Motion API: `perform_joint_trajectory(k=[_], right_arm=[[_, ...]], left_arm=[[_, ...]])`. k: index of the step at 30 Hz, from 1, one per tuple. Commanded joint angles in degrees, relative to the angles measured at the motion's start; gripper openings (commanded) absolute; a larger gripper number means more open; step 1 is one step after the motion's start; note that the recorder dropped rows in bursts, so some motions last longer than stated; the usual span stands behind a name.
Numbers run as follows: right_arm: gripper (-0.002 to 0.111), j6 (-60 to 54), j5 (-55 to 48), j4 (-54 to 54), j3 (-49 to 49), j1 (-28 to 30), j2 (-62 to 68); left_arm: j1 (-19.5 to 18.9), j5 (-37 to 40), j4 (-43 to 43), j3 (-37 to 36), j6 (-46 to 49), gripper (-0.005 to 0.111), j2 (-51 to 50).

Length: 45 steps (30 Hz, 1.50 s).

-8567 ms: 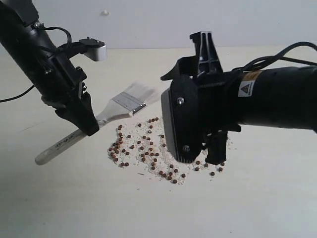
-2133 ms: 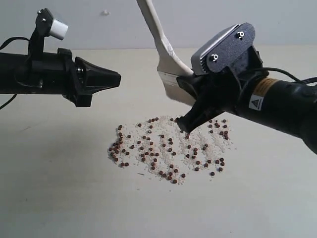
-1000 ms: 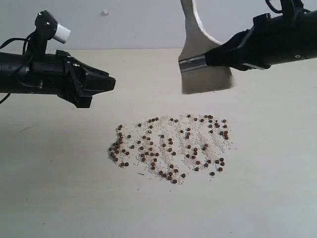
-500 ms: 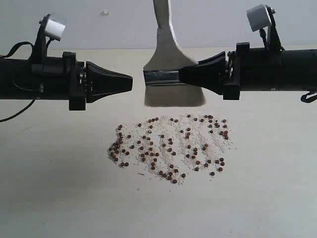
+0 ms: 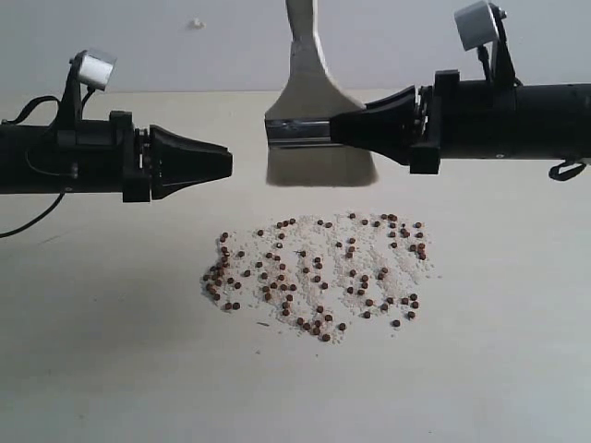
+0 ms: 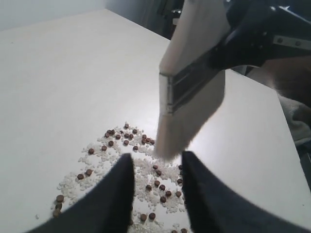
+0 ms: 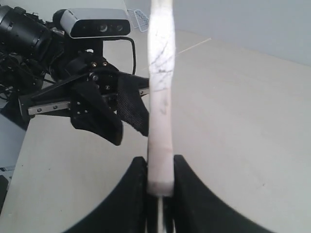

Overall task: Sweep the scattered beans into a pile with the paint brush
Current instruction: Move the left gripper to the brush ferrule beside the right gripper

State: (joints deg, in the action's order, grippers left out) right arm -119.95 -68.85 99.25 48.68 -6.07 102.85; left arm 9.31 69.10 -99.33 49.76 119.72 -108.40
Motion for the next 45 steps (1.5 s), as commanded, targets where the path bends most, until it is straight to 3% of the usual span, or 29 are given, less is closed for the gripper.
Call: perform_joint_trajectory(k=[1, 3, 6, 28, 45], right_arm=[[0.0, -0.7, -1.1, 0.7, 0.4, 0.1, 2.4], [0.0, -0.7, -1.1, 0.7, 0.4, 0.1, 3.3], [0.0, -0.7, -1.1, 0.7, 0.4, 0.1, 3.9], [0.0, 2.3, -1.1, 0.7, 6.7, -6.9, 3.9], [0.0, 3.6, -1.1, 0.7, 6.7, -6.9, 3.9]], left_arm=[[-0.1, 0.9, -0.6, 0.4, -0.2, 0.071, 0.0], [-0.1, 0.9, -0.6, 0.4, -0.2, 0.084, 0.0], [0.1, 0.9, -0.6, 0.4, 0.0, 0.091, -0.1], [2.1, 0.9, -0.6, 0.6, 0.3, 0.09, -0.1], [2.1, 0.9, -0.6, 1.1, 0.3, 0.09, -0.1]])
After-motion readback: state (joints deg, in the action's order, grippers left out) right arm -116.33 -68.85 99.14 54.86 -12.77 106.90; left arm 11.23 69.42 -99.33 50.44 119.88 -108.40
